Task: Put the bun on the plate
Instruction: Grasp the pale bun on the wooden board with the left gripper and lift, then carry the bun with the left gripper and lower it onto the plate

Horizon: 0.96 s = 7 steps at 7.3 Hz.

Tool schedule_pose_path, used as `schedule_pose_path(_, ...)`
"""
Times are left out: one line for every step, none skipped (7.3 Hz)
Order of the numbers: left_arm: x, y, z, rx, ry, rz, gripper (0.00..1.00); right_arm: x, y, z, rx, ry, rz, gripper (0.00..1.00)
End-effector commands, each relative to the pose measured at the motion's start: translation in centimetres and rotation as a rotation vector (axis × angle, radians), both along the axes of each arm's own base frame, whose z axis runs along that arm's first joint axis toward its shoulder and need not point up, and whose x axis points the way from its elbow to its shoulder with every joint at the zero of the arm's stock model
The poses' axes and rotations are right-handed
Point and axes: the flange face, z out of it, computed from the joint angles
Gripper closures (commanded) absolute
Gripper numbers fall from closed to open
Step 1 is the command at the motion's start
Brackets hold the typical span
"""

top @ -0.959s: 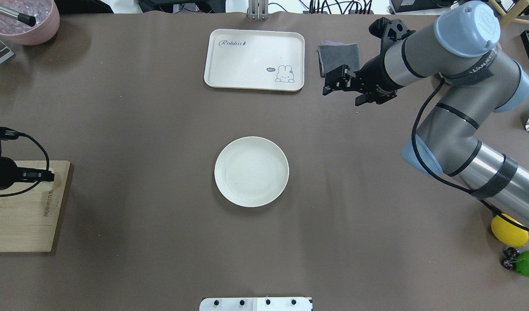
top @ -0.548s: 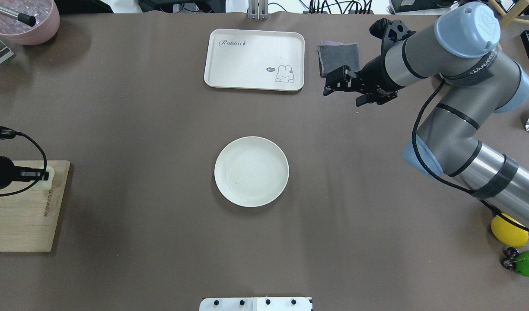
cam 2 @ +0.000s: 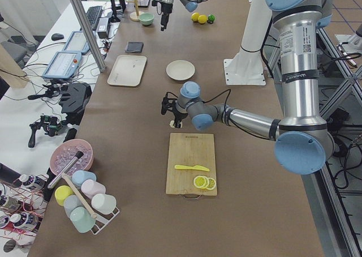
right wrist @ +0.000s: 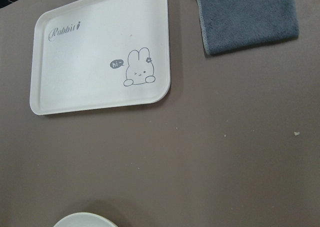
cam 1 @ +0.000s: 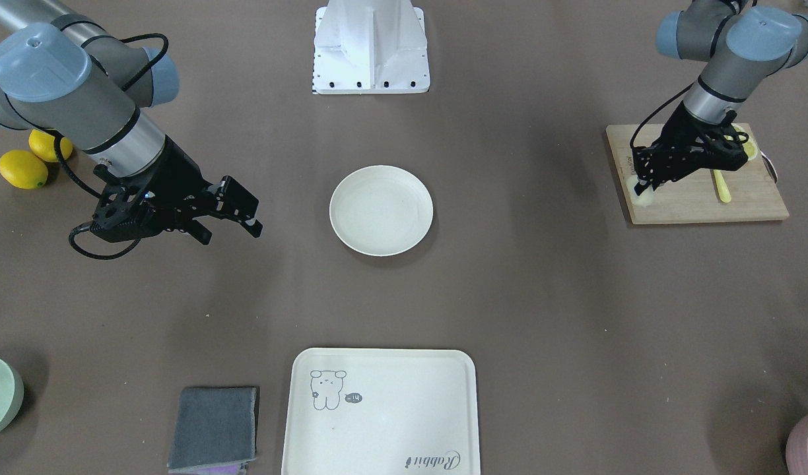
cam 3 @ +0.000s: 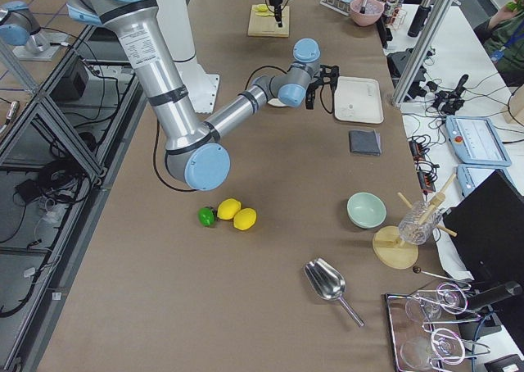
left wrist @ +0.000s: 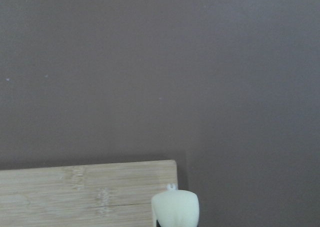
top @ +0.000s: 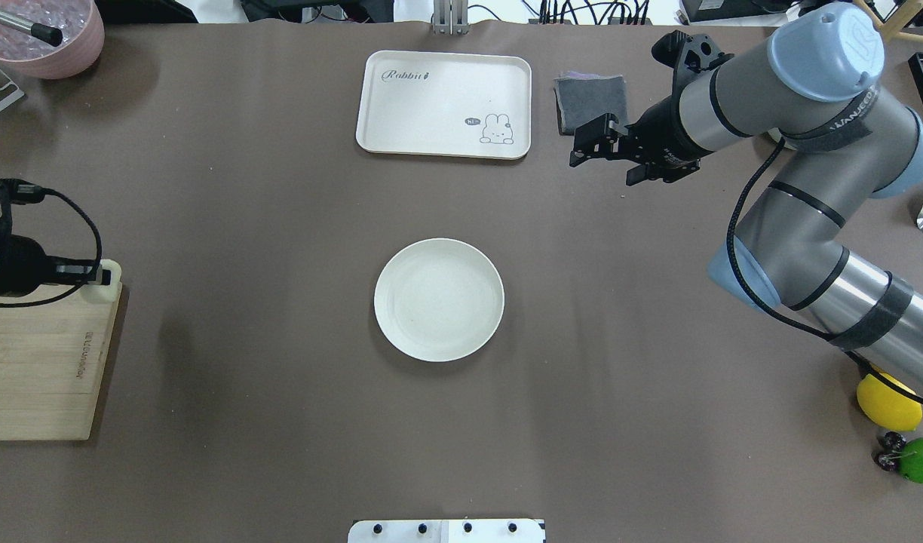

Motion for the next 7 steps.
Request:
schedule_pose_path(2.9,-4.6,-12.1,-0.034,-0.018,-0.024,0.76,0.1,0.3,0.4,-0.001,0.005,0.004,0.0)
schedule_pose_path(5.1,-6.1,-17.3,-0.097,-0.005,-0.065,0.76,0.2,0.4,0.9,-0.005,0.01,0.005,0.0)
schedule_pose_path(9.9,-5.1,-22.5,-0.122,-0.007,-0.097,0.76,0.4,0.6,1.5,-0.01,0.014,0.005,0.0)
schedule_pose_path(15.3,-2.6,-26.8,-0.124,-0.014,-0.102,0.76,0.7,0.9,1.9,-0.015,0.015,0.001,0.0)
schedule_pose_path(20.4,-0.6,-29.5,-0.142,0.008,-0.115,0.76,1.4,0.5,2.1,-0.021,0.017,0.012,0.0)
schedule_pose_path(24.3,0.7,-30.8,-0.145,0.006,-0.129,0.76,2.3,0.2,3.4,-0.032,0.032,0.018,0.0)
schedule_pose_path(27.3,1.4,-32.2,-0.126,0.015,-0.127,0.76,3.7,-0.3,5.3,-0.003,0.068,0.01,0.0)
